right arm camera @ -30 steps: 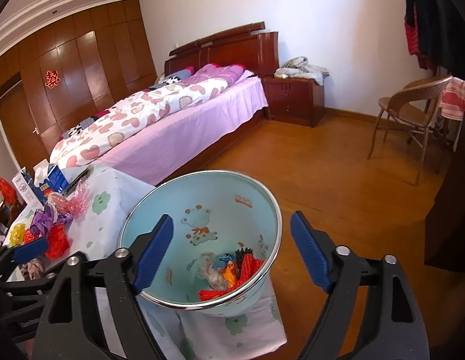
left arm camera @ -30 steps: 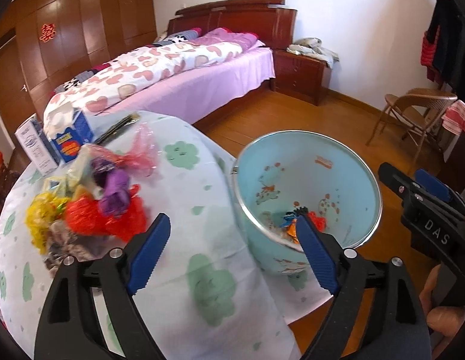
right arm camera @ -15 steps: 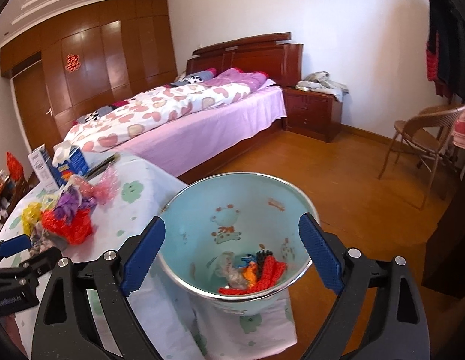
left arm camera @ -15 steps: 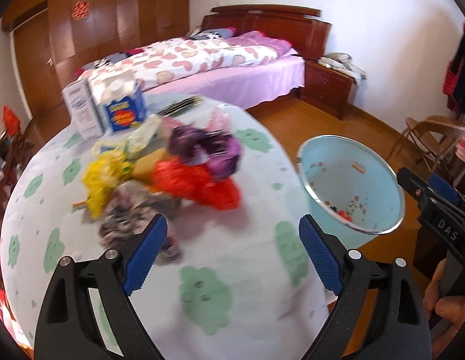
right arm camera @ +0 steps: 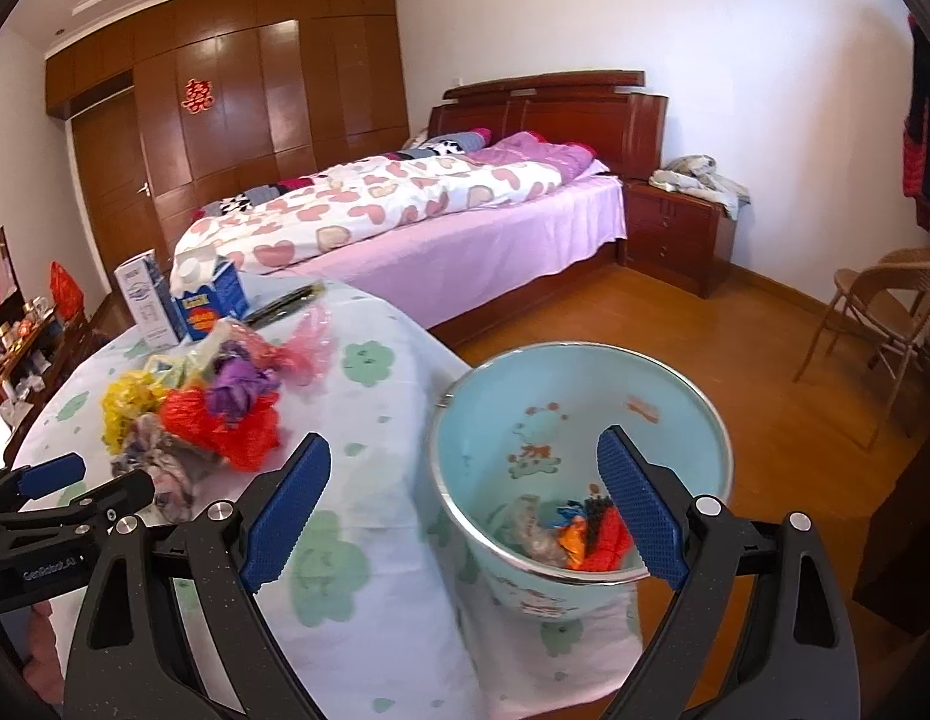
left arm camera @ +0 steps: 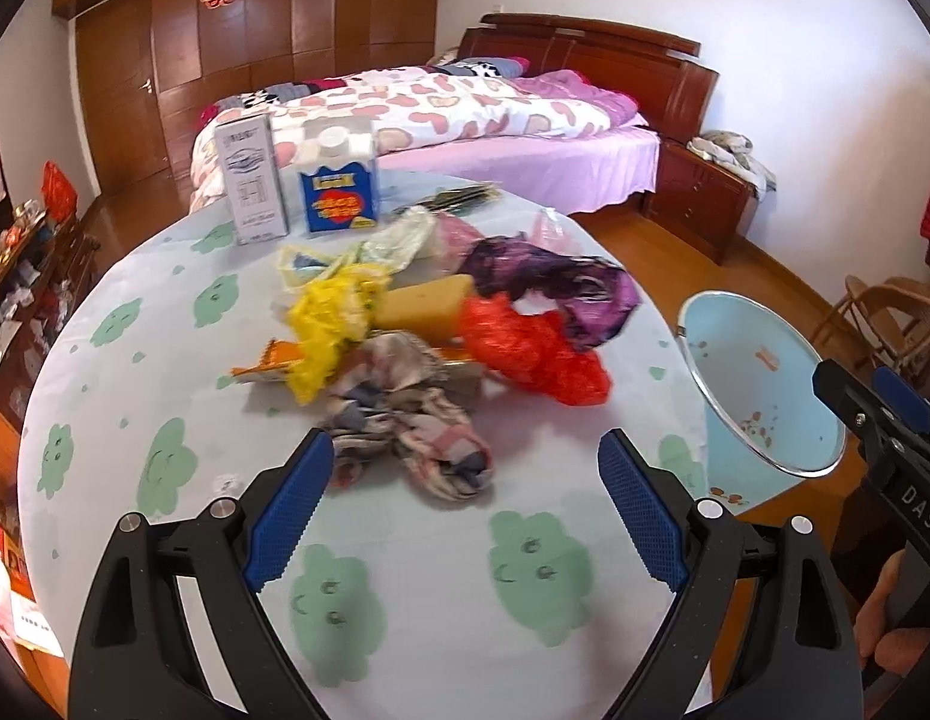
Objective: Collect trash
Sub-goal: 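Move both open tools back toward the remaining trash on the table, then grasp the yellow plastic bag with the left tool while the right tool grasps the purple wrapper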
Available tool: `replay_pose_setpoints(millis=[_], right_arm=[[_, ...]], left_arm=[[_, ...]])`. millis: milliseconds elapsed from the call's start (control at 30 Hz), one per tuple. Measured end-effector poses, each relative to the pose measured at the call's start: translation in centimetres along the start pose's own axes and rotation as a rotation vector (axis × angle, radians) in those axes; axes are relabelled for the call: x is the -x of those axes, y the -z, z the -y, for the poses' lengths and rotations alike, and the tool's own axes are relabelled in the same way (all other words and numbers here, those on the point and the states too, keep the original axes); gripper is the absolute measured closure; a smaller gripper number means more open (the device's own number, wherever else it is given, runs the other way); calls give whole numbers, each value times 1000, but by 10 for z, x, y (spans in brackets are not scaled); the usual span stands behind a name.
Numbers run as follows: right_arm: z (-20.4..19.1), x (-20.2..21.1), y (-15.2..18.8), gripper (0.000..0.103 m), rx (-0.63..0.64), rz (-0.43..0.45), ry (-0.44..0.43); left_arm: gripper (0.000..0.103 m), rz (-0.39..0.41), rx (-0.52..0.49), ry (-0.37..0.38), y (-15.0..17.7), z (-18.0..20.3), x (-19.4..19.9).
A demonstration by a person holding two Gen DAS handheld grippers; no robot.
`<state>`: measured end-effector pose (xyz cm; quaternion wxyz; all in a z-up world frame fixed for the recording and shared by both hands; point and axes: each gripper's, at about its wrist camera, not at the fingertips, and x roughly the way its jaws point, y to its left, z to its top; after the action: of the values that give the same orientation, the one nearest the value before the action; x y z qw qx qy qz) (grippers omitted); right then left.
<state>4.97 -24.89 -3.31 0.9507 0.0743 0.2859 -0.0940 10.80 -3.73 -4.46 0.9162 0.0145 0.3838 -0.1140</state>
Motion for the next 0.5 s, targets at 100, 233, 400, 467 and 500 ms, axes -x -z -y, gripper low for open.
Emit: replay_pose_setpoints(millis=[100,233,400,467,500], right_arm=[[-14,-1,0,15,13,-1,-17],[-34,-6,0,19,29,-10,-45],[-53,-11,0,27,42,-30,-84],[-61,-13,0,31,54,-35,-100],[-66,-15,0,31,62,-39,-109]], left_arm=[[15,1,31,-11,3,-21,2],[15,-2,77,-30,8,-50,1],[16,-6,132,-48,12,-88,-1],[17,-4,146,-53,12,-98,-1],[18,-2,152,-55,11,-103,-2]])
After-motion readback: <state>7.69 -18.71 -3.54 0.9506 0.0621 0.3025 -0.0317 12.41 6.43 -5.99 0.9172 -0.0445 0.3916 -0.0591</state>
